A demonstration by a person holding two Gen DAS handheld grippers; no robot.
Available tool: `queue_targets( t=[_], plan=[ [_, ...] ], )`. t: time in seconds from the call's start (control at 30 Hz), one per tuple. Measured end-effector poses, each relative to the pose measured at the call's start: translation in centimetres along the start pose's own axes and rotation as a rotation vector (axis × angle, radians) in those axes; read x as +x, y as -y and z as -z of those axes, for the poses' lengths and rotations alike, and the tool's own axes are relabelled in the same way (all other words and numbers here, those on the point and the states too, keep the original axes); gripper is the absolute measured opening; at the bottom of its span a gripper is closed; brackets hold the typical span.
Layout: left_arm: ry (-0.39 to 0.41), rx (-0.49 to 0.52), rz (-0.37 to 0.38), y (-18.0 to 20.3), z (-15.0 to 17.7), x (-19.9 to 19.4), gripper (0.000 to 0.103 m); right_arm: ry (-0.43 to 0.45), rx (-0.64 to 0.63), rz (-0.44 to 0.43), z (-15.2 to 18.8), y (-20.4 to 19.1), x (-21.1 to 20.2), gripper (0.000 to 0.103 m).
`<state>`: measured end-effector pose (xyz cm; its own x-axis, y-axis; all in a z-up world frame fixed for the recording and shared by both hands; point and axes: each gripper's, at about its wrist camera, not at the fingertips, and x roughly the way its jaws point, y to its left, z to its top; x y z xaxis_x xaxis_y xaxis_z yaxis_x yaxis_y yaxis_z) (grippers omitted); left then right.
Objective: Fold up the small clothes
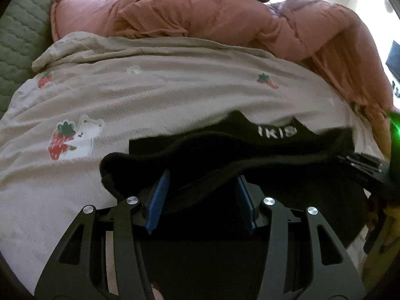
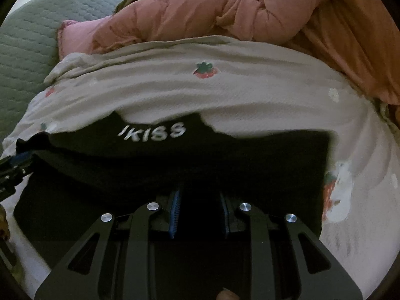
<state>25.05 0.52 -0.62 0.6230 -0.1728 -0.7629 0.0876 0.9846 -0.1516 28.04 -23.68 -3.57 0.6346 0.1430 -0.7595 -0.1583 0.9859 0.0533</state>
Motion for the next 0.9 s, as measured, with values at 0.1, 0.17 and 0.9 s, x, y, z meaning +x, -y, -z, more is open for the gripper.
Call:
queue_targets(
  t=[0.1, 0.17, 0.9],
  plan=[
    [0.015, -0.061, -0.001, -1.1, -0.7, 0.6, 0.044, 0.013, 0.018, 0.013, -0.8, 0.6, 0.2, 0.025],
    [0.036, -0.102, 0.017, -2.1, -0.8, 0.3, 0.044, 0.032, 0.026, 0.031, -1.1, 1.2, -0.4, 0.025],
    [-0.025, -0.13, 0.019, -7.1, 0.2, 2.2, 0.065, -0.021, 0.136, 0.127, 0.6, 8.7, -0.2, 0.063]
  ],
)
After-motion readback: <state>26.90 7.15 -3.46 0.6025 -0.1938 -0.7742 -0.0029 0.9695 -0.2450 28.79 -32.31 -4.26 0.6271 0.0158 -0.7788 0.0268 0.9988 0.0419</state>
